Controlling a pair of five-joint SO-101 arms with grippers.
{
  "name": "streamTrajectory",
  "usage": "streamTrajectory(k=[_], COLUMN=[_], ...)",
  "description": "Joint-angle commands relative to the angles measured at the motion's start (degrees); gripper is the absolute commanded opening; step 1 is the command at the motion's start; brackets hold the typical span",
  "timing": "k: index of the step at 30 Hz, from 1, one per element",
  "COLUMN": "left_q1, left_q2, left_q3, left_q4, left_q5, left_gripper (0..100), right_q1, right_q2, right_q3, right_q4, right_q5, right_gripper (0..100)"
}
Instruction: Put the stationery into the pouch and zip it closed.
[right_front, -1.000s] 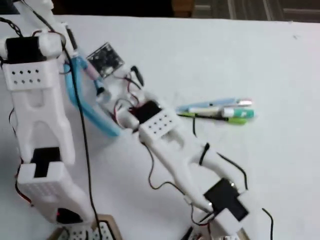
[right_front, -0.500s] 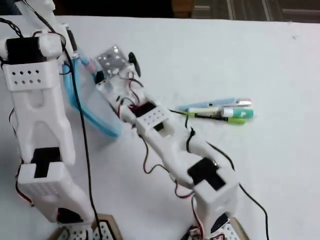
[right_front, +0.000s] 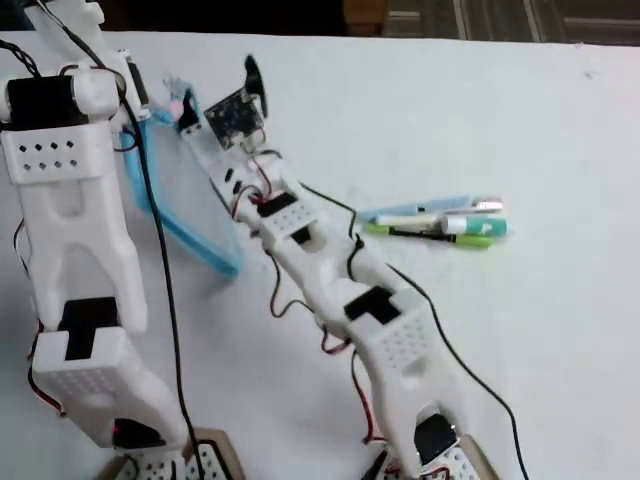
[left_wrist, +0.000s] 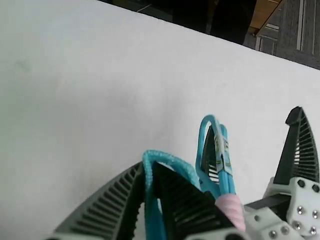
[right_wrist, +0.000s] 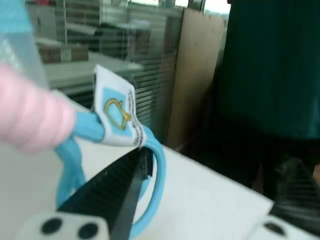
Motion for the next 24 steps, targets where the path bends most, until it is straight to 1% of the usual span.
streamTrajectory(k=[1, 5, 7, 11, 18, 24], left_q1=[2.0, 2.0, 2.0, 2.0, 2.0, 1.9], left_q2=[1.0, 1.0, 1.0, 0.9, 0.9, 0.9], left_q3=[0.9, 0.9, 0.9, 0.9, 0.9, 0.9], left_q4=[0.4, 0.4, 0.4, 0.4, 0.4, 0.4], left_q5=[-0.4, -0.4, -0.4, -0.4, -0.4, -0.4], left_gripper=[2, 2, 2, 2, 2, 2], right_q1=[0.9, 4.4, 5.9, 6.6, 6.4, 9.7], right_q2=[2.8, 5.5, 5.5, 1.5, -11.0, -23.3], right_q3=[-10.8, -20.3, -22.7, -22.2, -9.5, -1.9], right_q4=[-3.5, -3.6, -3.6, -3.6, -3.9, -4.0], right_q5=[0.4, 0.4, 1.8, 7.3, 10.6, 12.5], right_gripper=[34.8, 22.0, 17.6, 17.0, 17.0, 16.6])
